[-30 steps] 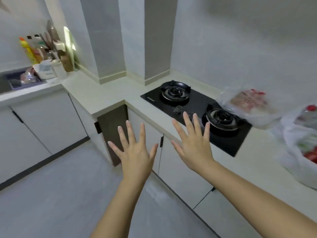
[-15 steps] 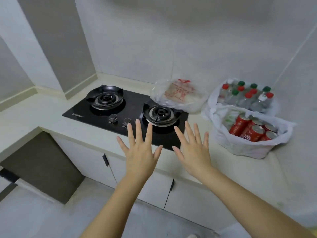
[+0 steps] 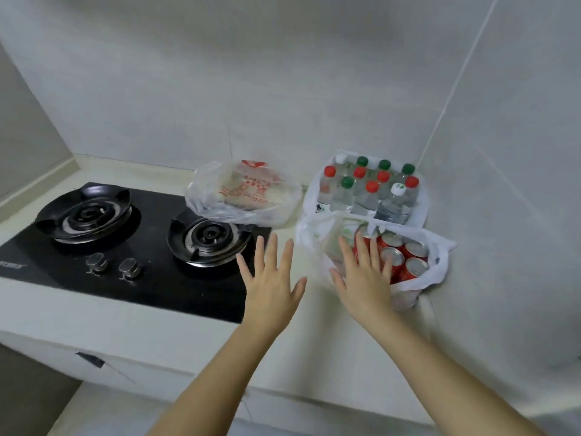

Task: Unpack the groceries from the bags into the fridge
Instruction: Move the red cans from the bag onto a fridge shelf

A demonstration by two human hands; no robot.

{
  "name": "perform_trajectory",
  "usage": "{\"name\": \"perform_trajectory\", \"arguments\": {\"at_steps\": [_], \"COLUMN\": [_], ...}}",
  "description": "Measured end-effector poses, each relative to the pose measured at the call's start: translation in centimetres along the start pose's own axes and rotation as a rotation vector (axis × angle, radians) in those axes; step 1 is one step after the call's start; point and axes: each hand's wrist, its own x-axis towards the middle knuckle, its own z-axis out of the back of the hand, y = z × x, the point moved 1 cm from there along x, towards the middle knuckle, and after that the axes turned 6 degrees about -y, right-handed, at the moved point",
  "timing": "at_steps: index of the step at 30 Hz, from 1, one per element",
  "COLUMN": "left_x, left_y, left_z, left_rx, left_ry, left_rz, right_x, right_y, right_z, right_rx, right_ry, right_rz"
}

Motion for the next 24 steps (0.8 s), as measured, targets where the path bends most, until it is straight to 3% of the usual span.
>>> {"name": "perform_trajectory", "arguments": {"at_steps": [10,24], "left_x": [10.1,18.6], "left_y": [-7.2,-12.0], "left_z": [-5.1,-10.8], "left_rx": [-0.092,0.086], "left_ry": [0.216,0.497], "left_rz": [-0.296,-0.482], "right_x": [3.0,5.8], "right_y": [-6.9,-7.7], "right_z": [-1.4,-2.1], "right_rx": [-0.134,-0.238], "right_ry": [0.09,0.071], "right_rz": [-0.213,-0.238]}}
